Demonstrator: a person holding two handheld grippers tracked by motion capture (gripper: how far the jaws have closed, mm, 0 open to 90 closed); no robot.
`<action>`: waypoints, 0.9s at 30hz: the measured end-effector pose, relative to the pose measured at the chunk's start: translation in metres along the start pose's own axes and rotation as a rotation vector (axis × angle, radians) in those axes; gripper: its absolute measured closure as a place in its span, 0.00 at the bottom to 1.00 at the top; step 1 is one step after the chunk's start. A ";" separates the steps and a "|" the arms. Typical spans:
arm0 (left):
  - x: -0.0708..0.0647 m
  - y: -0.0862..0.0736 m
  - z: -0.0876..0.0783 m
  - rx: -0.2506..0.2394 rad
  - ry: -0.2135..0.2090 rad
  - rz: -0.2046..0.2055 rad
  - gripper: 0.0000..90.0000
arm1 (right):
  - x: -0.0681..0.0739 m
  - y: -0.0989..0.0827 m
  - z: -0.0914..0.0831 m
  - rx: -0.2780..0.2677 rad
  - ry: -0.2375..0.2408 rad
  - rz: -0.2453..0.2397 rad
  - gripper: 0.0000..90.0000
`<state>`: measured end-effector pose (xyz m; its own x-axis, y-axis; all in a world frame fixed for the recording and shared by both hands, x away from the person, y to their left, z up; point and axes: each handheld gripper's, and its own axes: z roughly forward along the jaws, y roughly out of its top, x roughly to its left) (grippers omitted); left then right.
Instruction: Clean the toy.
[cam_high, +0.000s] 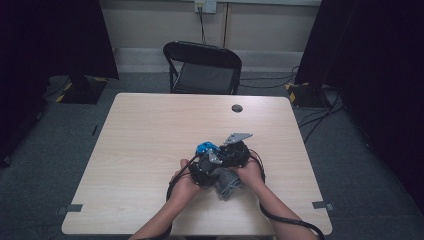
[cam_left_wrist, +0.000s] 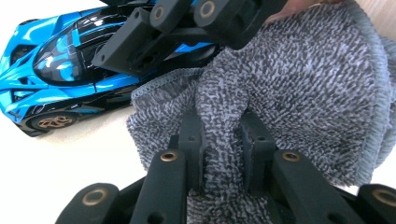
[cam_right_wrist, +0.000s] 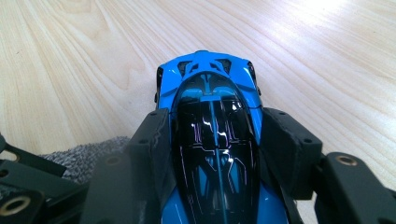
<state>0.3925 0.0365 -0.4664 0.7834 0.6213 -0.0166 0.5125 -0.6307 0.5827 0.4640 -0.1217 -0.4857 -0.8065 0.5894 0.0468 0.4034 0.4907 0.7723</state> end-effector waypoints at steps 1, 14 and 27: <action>0.001 0.000 0.000 -0.003 0.002 -0.002 0.82 | 0.000 0.000 0.000 0.000 0.000 -0.001 0.48; 0.020 -0.010 -0.010 0.011 0.059 -0.022 0.82 | 0.000 0.000 0.000 -0.002 0.000 -0.001 0.48; 0.043 -0.016 -0.015 0.017 0.109 -0.075 0.82 | 0.000 0.000 0.000 -0.003 -0.002 -0.001 0.48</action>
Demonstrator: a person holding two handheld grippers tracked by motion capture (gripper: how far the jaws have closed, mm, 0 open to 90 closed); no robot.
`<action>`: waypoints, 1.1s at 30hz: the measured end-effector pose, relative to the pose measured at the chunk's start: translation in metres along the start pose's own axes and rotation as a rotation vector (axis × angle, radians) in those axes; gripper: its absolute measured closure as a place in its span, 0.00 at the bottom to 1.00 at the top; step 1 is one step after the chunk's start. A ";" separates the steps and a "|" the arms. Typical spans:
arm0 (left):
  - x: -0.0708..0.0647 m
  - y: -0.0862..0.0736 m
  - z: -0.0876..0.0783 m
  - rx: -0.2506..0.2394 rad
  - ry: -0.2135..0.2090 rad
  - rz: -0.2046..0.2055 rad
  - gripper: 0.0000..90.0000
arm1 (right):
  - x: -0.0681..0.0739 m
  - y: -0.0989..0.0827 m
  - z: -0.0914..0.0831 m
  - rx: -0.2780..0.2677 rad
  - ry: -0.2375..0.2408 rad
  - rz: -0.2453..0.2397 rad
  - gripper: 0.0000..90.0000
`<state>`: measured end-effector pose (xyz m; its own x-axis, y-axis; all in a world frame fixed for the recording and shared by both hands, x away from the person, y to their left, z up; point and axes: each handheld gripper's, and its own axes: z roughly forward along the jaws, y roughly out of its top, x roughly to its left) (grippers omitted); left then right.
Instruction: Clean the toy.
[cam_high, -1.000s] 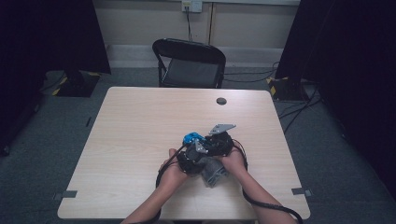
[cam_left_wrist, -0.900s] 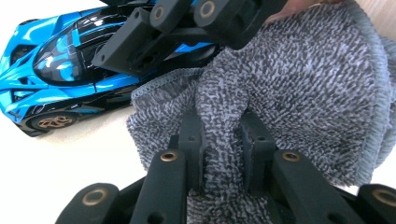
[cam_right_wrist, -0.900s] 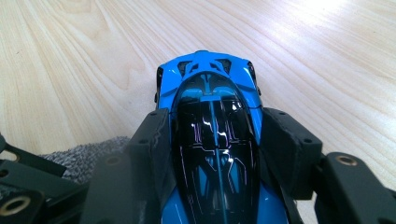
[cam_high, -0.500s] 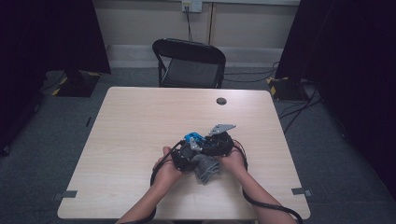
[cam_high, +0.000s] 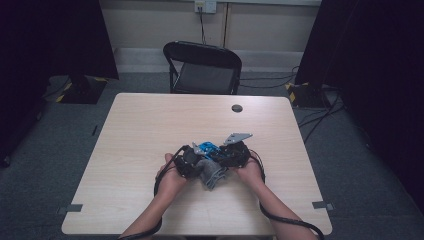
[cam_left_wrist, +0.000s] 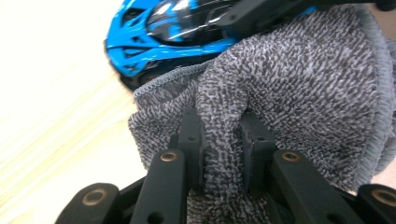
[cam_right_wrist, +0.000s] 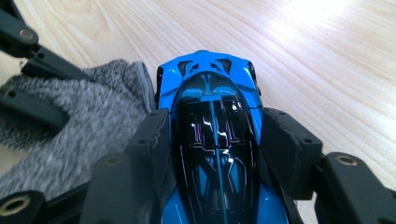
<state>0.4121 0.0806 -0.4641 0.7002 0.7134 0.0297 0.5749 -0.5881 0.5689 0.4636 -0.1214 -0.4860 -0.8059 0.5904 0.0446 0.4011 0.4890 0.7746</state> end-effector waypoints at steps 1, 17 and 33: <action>0.002 0.000 0.000 0.001 0.006 -0.005 0.82 | 0.000 0.000 0.000 0.000 0.000 0.000 0.48; 0.023 -0.005 -0.003 0.006 0.044 -0.050 0.82 | 0.000 0.000 0.000 -0.002 -0.001 -0.004 0.48; 0.038 -0.011 -0.006 0.007 0.077 -0.094 0.82 | 0.000 0.000 0.000 -0.003 -0.001 -0.002 0.48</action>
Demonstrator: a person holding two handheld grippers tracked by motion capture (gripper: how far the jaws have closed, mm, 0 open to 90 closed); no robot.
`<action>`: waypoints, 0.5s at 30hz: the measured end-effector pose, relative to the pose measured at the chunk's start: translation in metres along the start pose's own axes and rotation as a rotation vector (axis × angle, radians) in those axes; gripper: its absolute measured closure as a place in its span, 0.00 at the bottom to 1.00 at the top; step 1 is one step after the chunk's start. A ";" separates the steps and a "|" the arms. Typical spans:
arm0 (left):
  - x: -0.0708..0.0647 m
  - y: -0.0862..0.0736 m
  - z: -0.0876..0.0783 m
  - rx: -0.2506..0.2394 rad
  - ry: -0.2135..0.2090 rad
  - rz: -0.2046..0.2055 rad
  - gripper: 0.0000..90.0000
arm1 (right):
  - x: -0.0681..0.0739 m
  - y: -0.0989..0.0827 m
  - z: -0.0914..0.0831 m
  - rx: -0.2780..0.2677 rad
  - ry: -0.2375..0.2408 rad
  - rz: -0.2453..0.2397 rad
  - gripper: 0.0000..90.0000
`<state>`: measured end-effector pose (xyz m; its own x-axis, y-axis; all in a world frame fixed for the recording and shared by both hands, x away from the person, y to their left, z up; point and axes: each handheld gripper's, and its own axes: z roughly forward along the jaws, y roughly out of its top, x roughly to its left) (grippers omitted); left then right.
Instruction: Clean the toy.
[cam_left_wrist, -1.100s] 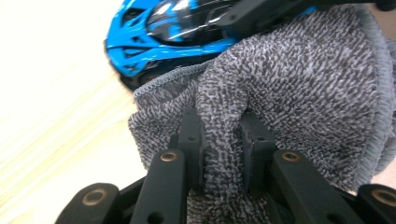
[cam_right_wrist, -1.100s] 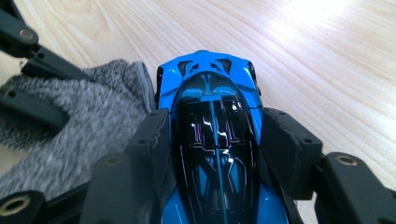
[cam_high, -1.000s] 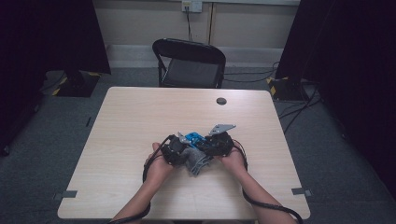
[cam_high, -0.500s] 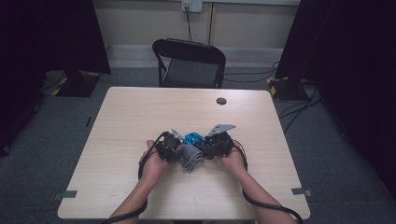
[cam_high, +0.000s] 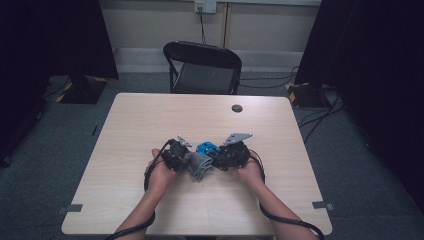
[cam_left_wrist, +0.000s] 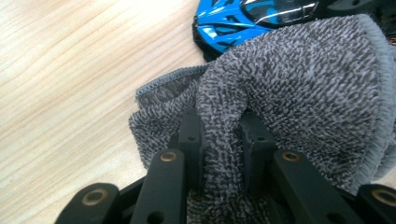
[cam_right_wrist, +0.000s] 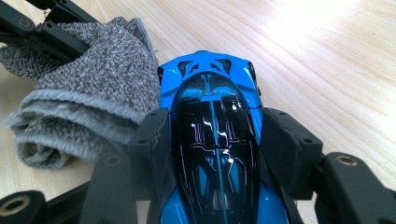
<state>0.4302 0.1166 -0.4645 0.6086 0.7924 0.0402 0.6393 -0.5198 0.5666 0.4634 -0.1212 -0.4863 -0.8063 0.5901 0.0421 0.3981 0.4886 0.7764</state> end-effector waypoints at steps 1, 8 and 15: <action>0.001 0.000 0.000 -0.001 -0.003 -0.007 0.82 | 0.000 0.000 0.000 0.000 0.000 0.000 0.48; 0.006 -0.002 0.000 0.000 0.011 -0.016 0.82 | 0.000 0.000 0.000 0.000 -0.002 0.001 0.48; 0.014 -0.004 -0.001 0.004 0.033 -0.034 0.82 | 0.000 0.000 0.000 0.000 -0.002 0.000 0.48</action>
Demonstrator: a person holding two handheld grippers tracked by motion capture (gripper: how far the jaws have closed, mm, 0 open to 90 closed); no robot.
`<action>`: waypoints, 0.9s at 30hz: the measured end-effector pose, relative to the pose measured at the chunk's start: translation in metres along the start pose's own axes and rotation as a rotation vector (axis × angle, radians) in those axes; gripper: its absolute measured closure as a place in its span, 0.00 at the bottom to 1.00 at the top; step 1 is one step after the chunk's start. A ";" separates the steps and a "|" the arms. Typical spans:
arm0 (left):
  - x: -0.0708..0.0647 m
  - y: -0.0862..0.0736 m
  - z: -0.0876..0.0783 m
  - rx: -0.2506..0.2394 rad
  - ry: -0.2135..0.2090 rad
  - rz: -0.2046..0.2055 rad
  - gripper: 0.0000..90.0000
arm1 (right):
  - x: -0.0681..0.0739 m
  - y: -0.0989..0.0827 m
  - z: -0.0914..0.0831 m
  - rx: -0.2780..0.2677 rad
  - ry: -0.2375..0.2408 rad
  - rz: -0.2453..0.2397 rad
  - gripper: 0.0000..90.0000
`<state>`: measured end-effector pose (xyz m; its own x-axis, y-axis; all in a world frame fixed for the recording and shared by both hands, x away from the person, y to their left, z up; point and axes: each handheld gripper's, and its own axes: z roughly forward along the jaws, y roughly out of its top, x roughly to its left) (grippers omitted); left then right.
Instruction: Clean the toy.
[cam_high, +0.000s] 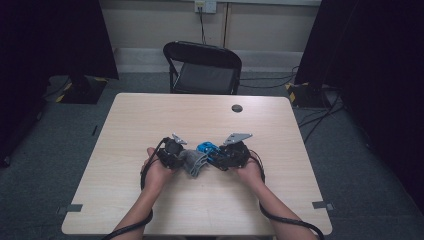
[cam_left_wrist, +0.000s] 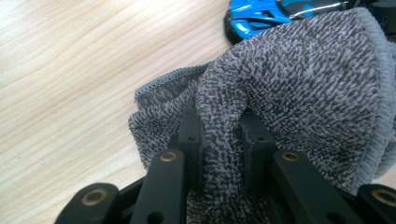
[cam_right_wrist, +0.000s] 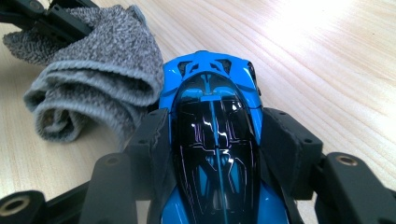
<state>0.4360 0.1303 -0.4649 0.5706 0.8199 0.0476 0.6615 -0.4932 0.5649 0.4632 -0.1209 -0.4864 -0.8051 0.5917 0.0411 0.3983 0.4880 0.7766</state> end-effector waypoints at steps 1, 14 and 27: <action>0.001 0.000 0.000 -0.001 0.001 -0.003 0.82 | 0.000 0.000 0.000 0.000 0.001 0.001 0.48; 0.014 -0.002 0.000 0.003 0.030 -0.043 0.82 | 0.000 0.000 0.000 0.000 -0.001 0.001 0.48; 0.029 -0.004 -0.005 -0.015 0.049 -0.100 0.82 | 0.000 0.000 0.000 -0.001 0.000 0.002 0.48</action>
<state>0.4478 0.1575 -0.4614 0.4776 0.8780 0.0303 0.7065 -0.4043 0.5808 0.4633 -0.1207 -0.4865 -0.8047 0.5922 0.0426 0.3991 0.4864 0.7773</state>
